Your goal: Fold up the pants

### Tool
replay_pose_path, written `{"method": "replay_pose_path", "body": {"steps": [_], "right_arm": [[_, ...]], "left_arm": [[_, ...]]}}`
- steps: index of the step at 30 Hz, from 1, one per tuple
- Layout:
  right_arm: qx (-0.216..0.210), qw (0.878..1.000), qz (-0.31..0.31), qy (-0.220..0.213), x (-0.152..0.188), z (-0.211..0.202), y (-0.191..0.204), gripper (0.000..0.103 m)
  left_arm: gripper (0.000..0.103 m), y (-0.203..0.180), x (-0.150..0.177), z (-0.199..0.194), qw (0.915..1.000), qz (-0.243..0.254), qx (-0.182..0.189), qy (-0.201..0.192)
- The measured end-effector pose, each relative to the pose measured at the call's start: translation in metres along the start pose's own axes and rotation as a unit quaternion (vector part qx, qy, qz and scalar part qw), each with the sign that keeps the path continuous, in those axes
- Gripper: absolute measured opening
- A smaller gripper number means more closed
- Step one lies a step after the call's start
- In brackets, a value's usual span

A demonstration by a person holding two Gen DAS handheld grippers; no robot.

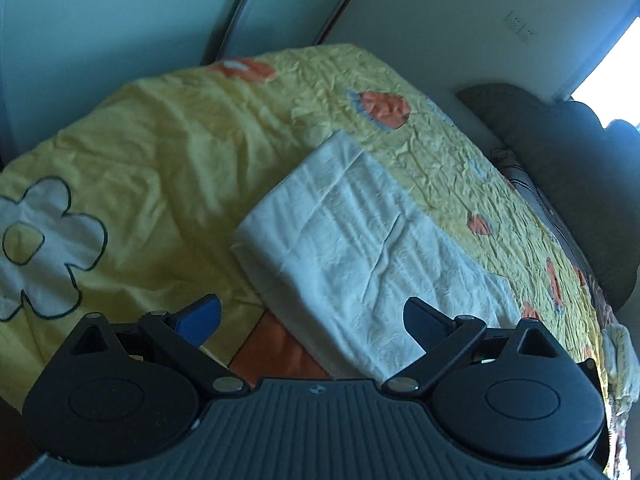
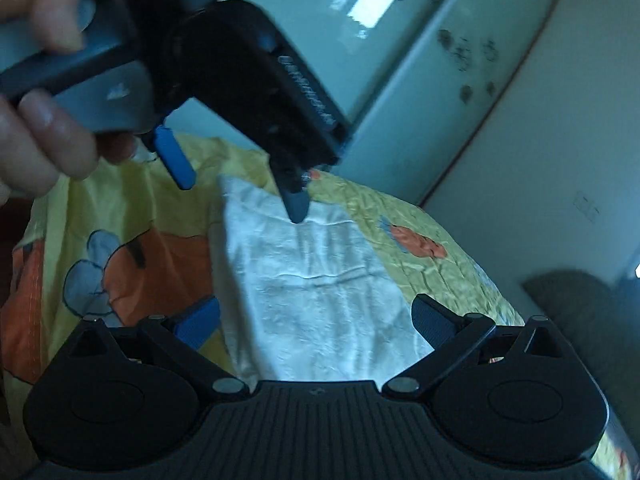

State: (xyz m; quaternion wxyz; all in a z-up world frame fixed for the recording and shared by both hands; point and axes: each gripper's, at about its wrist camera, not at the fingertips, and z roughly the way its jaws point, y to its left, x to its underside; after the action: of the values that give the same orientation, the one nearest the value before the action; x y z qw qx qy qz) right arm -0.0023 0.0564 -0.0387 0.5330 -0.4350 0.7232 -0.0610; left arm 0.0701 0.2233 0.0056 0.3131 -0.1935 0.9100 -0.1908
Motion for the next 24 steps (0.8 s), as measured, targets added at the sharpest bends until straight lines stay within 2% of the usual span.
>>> {"method": "replay_pose_path", "body": {"steps": [2, 5, 8, 12, 14, 17, 19, 22, 23, 24], "right_arm": [[0.008, 0.999, -0.039, 0.01, -0.003, 0.012, 0.016, 0.102], [0.069, 0.991, -0.116, 0.025, -0.001, 0.03, 0.037, 0.102], [0.083, 0.989, -0.119, 0.021, -0.005, 0.038, 0.036, 0.102], [0.144, 0.984, -0.101, -0.019, -0.008, 0.031, 0.027, 0.103], [0.143, 0.987, -0.071, -0.023, -0.011, 0.025, 0.015, 0.103], [0.086, 0.996, -0.04, -0.001, -0.014, 0.027, 0.005, 0.103], [0.063, 0.997, -0.047, 0.013, -0.012, 0.033, 0.011, 0.102], [0.07, 0.993, -0.092, 0.024, -0.008, 0.043, 0.03, 0.1], [0.069, 0.993, -0.096, 0.023, -0.008, 0.046, 0.032, 0.088], [0.062, 0.993, -0.094, 0.024, -0.008, 0.05, 0.031, 0.054]], "left_arm": [[0.098, 0.016, -0.003, 0.011, 0.9984, -0.043, 0.023, 0.029], [0.099, 0.029, -0.004, 0.025, 0.9918, -0.089, 0.075, 0.051], [0.099, 0.032, -0.006, 0.03, 0.9866, -0.114, 0.107, 0.048], [0.099, 0.031, -0.009, 0.04, 0.9729, -0.14, 0.175, 0.056], [0.099, 0.027, -0.013, 0.048, 0.9699, -0.14, 0.192, 0.053], [0.099, 0.024, -0.019, 0.066, 0.9672, -0.151, 0.197, 0.054], [0.099, 0.026, -0.023, 0.077, 0.9629, -0.165, 0.204, 0.062], [0.097, 0.029, -0.029, 0.083, 0.9604, -0.171, 0.211, 0.063], [0.095, 0.03, -0.032, 0.084, 0.9613, -0.167, 0.211, 0.06], [0.089, 0.029, -0.035, 0.087, 0.9634, -0.163, 0.206, 0.057]]}}
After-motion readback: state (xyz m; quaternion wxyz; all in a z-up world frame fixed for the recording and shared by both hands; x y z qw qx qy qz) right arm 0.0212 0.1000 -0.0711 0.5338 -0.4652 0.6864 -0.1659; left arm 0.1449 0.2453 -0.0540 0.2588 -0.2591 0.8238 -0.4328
